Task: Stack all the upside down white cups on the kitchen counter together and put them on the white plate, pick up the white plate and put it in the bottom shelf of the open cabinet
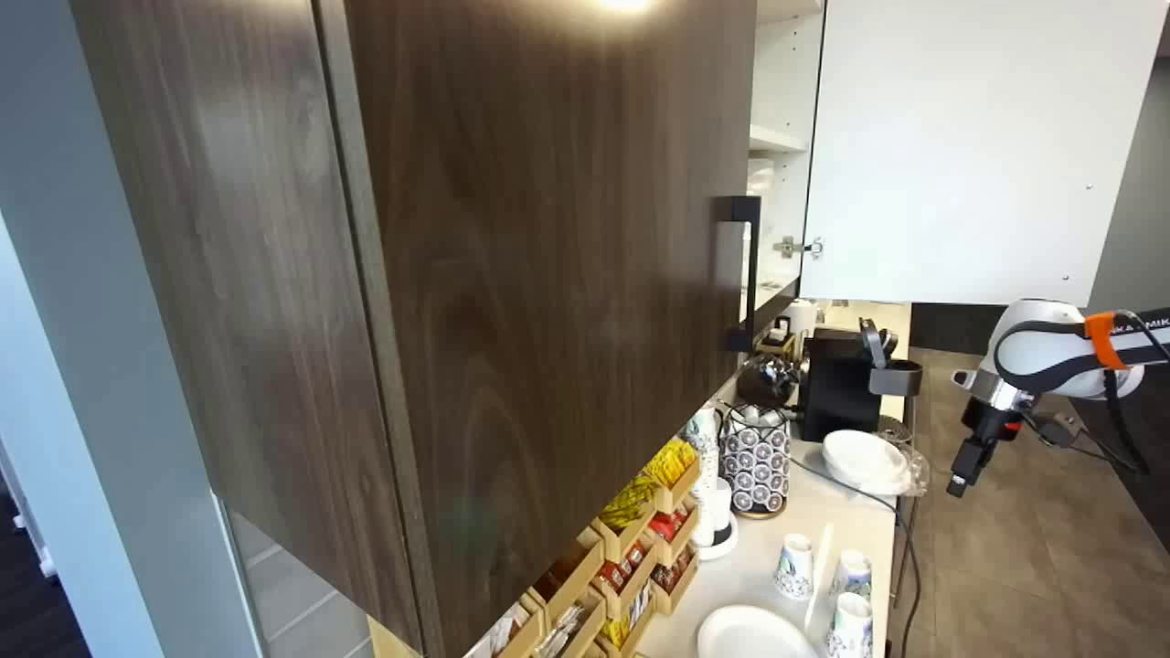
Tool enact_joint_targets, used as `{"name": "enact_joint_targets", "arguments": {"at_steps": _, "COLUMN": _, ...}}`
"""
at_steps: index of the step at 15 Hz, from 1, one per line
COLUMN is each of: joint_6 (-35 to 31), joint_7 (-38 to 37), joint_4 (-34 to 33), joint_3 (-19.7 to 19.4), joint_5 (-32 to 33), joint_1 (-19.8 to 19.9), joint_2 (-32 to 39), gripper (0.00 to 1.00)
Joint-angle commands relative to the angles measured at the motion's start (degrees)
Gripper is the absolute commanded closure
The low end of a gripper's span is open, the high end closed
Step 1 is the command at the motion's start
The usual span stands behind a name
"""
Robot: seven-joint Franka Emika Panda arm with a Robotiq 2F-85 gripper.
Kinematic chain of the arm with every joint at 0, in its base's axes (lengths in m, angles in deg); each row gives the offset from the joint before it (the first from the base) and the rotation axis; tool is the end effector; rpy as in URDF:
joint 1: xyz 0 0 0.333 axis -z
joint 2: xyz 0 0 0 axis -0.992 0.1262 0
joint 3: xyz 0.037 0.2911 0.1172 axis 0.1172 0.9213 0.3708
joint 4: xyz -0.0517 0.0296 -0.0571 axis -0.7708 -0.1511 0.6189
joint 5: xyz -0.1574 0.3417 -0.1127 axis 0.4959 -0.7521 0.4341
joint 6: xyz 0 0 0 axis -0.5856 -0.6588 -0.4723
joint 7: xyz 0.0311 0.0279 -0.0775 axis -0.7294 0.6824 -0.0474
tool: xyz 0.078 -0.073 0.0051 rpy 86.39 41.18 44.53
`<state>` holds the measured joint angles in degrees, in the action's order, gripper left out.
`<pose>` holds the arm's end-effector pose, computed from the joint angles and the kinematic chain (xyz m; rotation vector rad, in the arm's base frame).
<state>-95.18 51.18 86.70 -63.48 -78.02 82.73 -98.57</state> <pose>0.3609 -0.1397 0.4249 -2.9251 -0.2560 -0.1807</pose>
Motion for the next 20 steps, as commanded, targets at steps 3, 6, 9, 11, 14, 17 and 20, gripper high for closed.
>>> {"name": "enact_joint_targets", "arguments": {"at_steps": 3, "joint_6": 0.16, "joint_7": 0.72, "joint_4": -0.09, "joint_3": 1.49, "joint_5": -0.93, "joint_1": 1.55, "joint_2": 0.31, "gripper": 0.00}}
{"name": "enact_joint_targets", "arguments": {"at_steps": 6, "joint_6": 0.16, "joint_7": 0.72, "joint_4": -0.09, "joint_3": 1.49, "joint_5": -0.93, "joint_1": 1.55, "joint_2": 0.31, "gripper": 0.00}}
{"name": "enact_joint_targets", "arguments": {"at_steps": 9, "joint_6": 0.16, "joint_7": 0.72, "joint_4": -0.09, "joint_3": 1.49, "joint_5": -0.93, "joint_1": 1.55, "joint_2": 0.31, "gripper": 0.00}}
{"name": "enact_joint_targets", "arguments": {"at_steps": 11, "joint_6": -2.85, "joint_7": 1.69, "joint_4": -0.26, "joint_3": 2.65, "joint_5": -3.18, "joint_1": -1.71, "joint_2": 5.85, "gripper": 0.00}}
{"name": "enact_joint_targets", "arguments": {"at_steps": 14, "joint_6": -8.81, "joint_7": 6.51, "joint_4": -0.71, "joint_3": 4.15, "joint_5": -8.87, "joint_1": -6.23, "joint_2": 13.32, "gripper": 0.00}}
{"name": "enact_joint_targets", "arguments": {"at_steps": 17, "joint_6": -16.67, "joint_7": 6.70, "joint_4": -2.23, "joint_3": 8.20, "joint_5": -10.93, "joint_1": -7.10, "joint_2": 21.99, "gripper": 0.00}}
{"name": "enact_joint_targets", "arguments": {"at_steps": 20, "joint_6": -24.15, "joint_7": 3.95, "joint_4": -4.46, "joint_3": 12.02, "joint_5": -9.69, "joint_1": -5.25, "joint_2": 30.01, "gripper": 0.00}}
